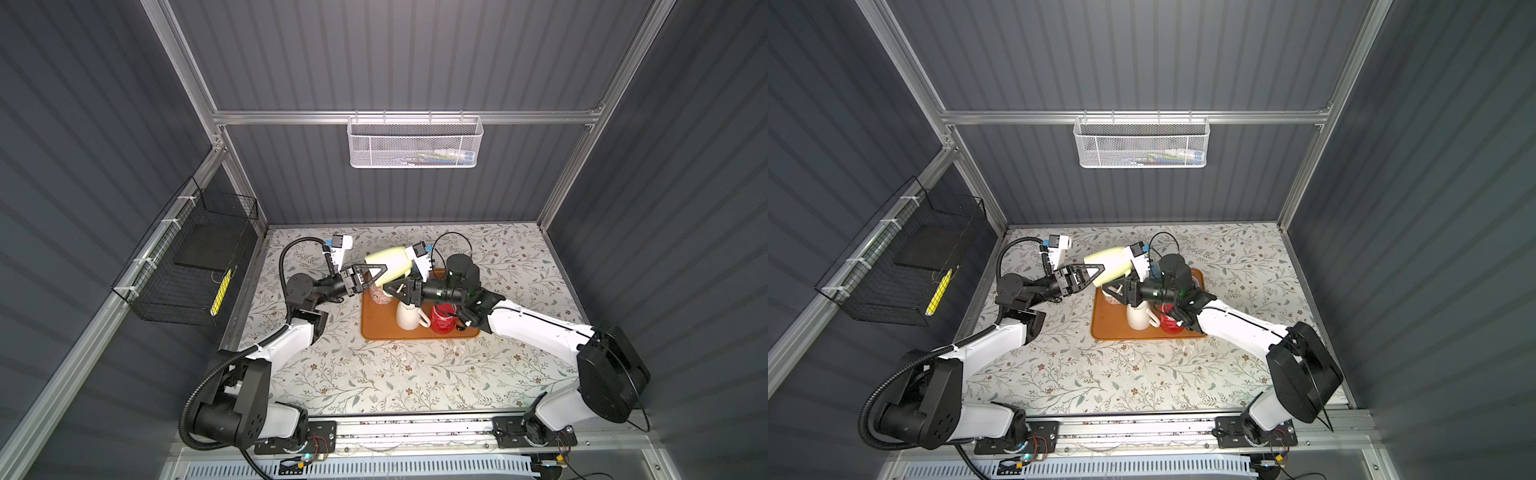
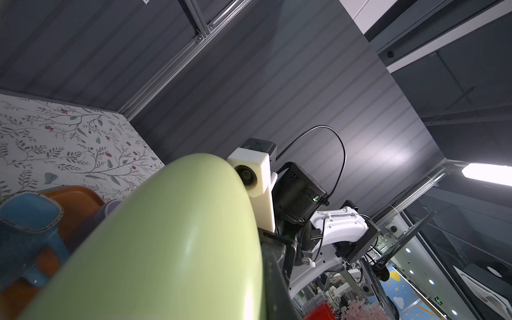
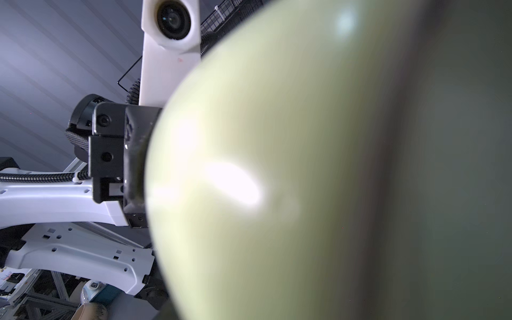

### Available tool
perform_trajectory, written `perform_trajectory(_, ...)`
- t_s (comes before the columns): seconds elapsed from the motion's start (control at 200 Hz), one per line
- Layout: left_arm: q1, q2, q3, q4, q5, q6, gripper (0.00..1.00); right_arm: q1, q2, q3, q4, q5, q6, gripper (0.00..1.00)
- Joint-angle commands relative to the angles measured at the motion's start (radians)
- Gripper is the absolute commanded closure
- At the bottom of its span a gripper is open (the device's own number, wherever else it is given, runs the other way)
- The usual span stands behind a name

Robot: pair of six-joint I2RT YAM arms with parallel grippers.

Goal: Turn the mug right side up
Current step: 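Grasp the green mug with the left gripper and release the right gripper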

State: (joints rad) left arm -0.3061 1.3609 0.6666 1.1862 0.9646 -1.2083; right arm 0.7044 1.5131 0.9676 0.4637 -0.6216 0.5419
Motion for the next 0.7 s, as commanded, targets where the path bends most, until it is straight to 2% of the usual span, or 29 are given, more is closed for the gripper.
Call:
perform_trajectory(0.0, 0.017, -0.075, 0.014, -0.161, 0.027, 0.147, 1.0, -0.012, -0.014, -0.015, 0.063, 0.013, -0.007, 0.54)
perform_trajectory(0.37, 0.028, -0.219, 0.162, -0.977, -0.069, 0.659, 1.0, -0.041, -0.025, -0.065, 0.08, 0.019, 0.005, 0.46)
perform_trajectory(0.54, 0.034, -0.211, 0.263, -1.273, -0.142, 0.821, 1.0, -0.054, -0.041, -0.076, 0.059, 0.023, -0.006, 0.46)
perform_trajectory(0.695, 0.04, -0.193, 0.332, -1.432, -0.198, 0.911, 1.0, -0.061, -0.061, -0.087, 0.033, 0.032, -0.022, 0.46)
